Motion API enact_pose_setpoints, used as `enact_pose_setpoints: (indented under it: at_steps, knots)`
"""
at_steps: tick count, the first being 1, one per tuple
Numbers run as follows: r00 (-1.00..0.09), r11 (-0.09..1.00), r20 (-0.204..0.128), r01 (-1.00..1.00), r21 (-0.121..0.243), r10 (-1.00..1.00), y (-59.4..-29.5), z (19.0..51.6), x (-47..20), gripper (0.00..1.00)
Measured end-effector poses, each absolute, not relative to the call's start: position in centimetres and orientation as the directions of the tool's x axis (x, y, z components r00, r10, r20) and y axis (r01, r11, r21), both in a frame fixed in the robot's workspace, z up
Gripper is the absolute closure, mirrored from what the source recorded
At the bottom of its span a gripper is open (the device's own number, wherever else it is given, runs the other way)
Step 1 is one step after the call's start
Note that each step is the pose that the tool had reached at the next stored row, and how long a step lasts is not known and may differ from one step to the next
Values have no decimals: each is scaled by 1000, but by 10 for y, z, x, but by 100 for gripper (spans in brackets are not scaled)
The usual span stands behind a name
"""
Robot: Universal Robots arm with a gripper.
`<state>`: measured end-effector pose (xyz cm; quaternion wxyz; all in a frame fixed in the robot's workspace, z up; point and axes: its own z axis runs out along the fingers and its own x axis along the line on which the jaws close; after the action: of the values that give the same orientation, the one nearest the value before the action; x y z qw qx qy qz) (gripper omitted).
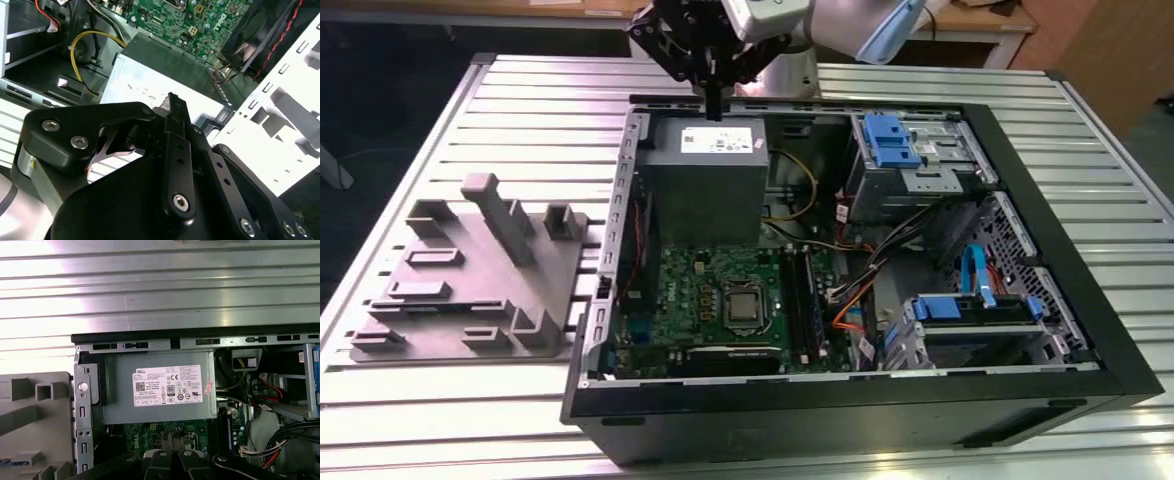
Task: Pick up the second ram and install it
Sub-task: 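Reach for the second ram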
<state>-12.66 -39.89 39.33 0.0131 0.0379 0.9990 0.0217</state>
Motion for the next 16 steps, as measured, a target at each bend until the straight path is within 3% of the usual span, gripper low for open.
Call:
enact_pose_setpoints:
  at_steps: [16]
  knots:
    - [-997,996,-31,75,45,76,-399,393,-174,93]
